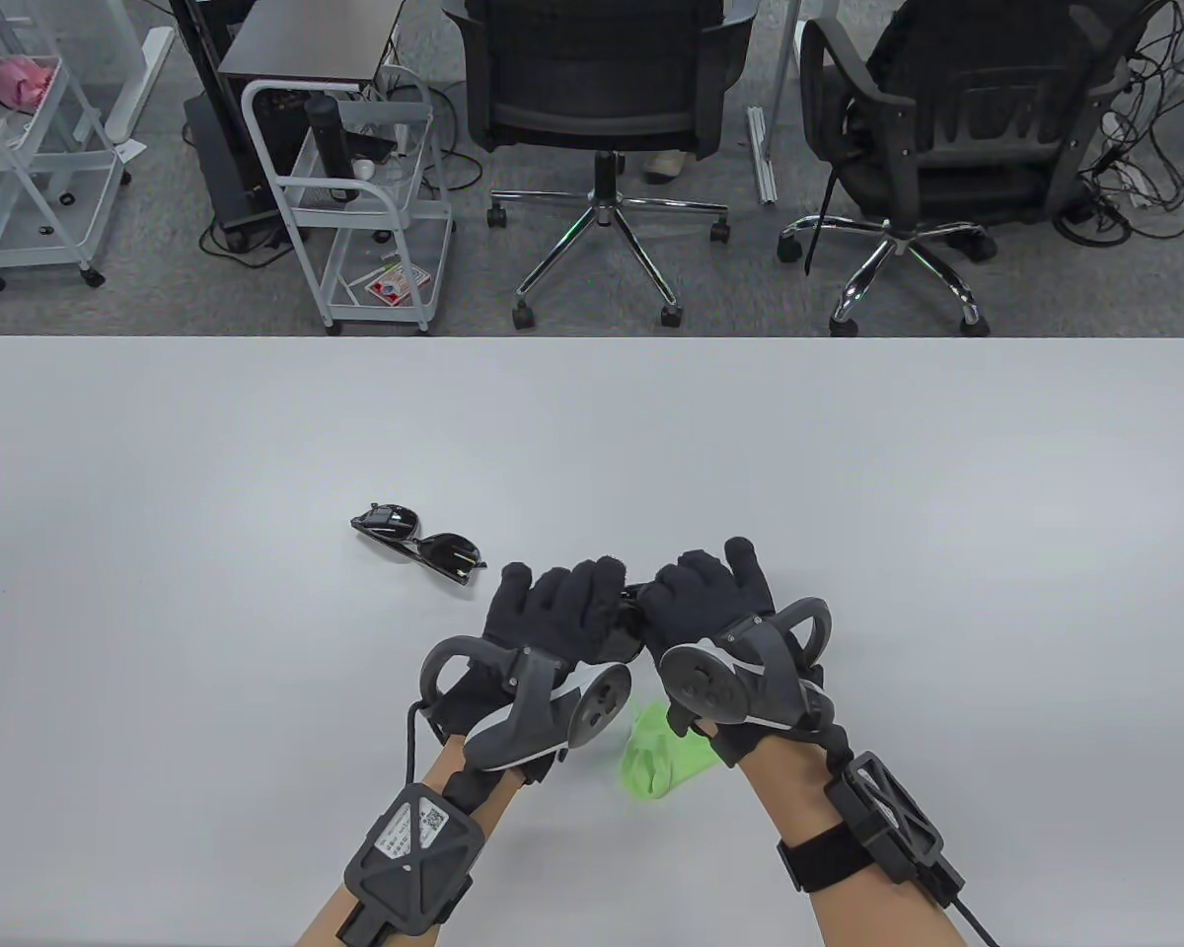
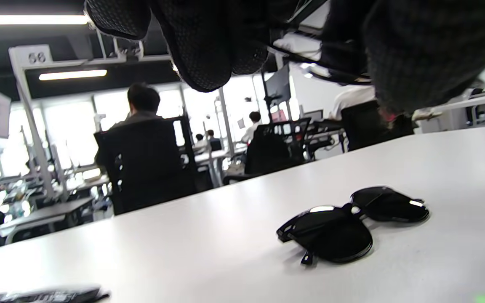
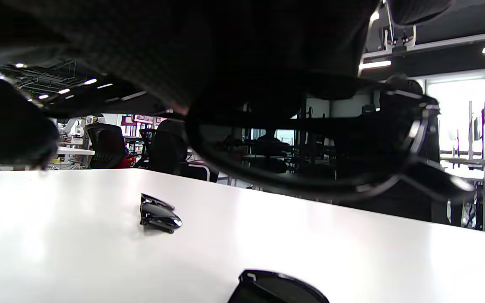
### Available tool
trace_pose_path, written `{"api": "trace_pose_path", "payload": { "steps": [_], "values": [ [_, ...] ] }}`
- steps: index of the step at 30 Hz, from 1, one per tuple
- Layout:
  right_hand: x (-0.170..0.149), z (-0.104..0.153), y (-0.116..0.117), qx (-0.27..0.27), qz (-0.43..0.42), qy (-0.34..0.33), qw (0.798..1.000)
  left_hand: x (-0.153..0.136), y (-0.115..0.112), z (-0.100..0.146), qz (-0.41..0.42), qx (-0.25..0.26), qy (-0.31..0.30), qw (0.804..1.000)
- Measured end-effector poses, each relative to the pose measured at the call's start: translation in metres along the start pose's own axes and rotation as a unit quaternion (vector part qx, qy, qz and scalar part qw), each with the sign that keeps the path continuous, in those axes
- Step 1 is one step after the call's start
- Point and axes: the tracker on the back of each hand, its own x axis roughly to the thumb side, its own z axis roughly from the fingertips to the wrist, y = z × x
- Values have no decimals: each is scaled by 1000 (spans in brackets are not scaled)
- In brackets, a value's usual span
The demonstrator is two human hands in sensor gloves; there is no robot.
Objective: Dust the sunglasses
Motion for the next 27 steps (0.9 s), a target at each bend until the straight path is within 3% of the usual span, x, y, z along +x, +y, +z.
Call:
{"api": "trace_pose_path", "payload": {
  "steps": [7, 11, 16, 27],
  "values": [
    [-70, 4, 2, 35, 29, 98, 994, -47, -24, -7, 55, -73, 93, 992],
    [-107, 12, 14, 81, 72, 132, 985, -61, -31, -8, 84, -90, 118, 985],
    [-148, 25, 36, 117, 50, 204, 971, -65, -35, -9, 88, -98, 126, 983],
    [-167, 37, 66, 183, 56, 239, 952, -67, -39, -10, 90, -114, 128, 981]
  ]
}}
